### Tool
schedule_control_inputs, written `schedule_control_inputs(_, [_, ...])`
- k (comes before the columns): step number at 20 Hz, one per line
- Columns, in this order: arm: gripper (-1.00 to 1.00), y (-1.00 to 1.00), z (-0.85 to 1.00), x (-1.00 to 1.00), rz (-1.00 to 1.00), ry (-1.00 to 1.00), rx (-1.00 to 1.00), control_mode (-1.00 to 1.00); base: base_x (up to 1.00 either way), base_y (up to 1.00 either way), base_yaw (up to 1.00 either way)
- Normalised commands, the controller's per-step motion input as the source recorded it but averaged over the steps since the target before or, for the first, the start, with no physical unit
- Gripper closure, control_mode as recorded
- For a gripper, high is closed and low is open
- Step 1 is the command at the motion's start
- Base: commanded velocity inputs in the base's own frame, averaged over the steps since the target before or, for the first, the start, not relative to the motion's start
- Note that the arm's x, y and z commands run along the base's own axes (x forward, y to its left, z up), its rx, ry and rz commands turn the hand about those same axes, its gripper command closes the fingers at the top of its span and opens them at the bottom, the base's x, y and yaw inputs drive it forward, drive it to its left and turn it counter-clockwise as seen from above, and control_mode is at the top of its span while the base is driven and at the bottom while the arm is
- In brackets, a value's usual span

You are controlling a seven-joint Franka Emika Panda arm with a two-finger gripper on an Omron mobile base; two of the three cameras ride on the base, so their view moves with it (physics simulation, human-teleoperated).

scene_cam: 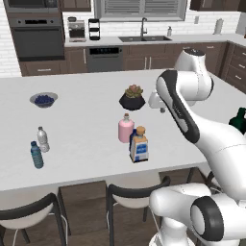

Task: Move the plastic bottles in the middle to the plastics group, and the glass bottles in the middle to the glass group.

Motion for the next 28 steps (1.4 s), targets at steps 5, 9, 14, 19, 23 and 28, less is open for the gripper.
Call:
schedule_control_inputs(5, [-1.0,0.0,-0.05,-0.14,0.0,0.0,-0.02,-1.0,0.0,0.0,0.0])
schedule_control_inputs(9, [-1.0,0.1,-0.25,-0.4,0.02,0.02,-0.03,-1.0,0.0,0.0,0.0])
schedule_control_inputs(14, [-1.0,0.37,-0.43,-0.01,0.02,0.08,-0.02,-1.0,0.0,0.0,0.0])
schedule_control_inputs(19, [-1.0,0.38,-0.42,0.41,0.05,0.06,0.0,-1.0,0.0,0.0,0.0])
schedule_control_inputs(23, [-1.0,0.22,-0.26,0.66,0.07,0.22,0.0,-1.0,0.0,0.0,0.0])
schedule_control_inputs(28, [-1.0,0.05,-0.26,0.44,0.08,0.19,0.0,-1.0,0.0,0.0,0.0])
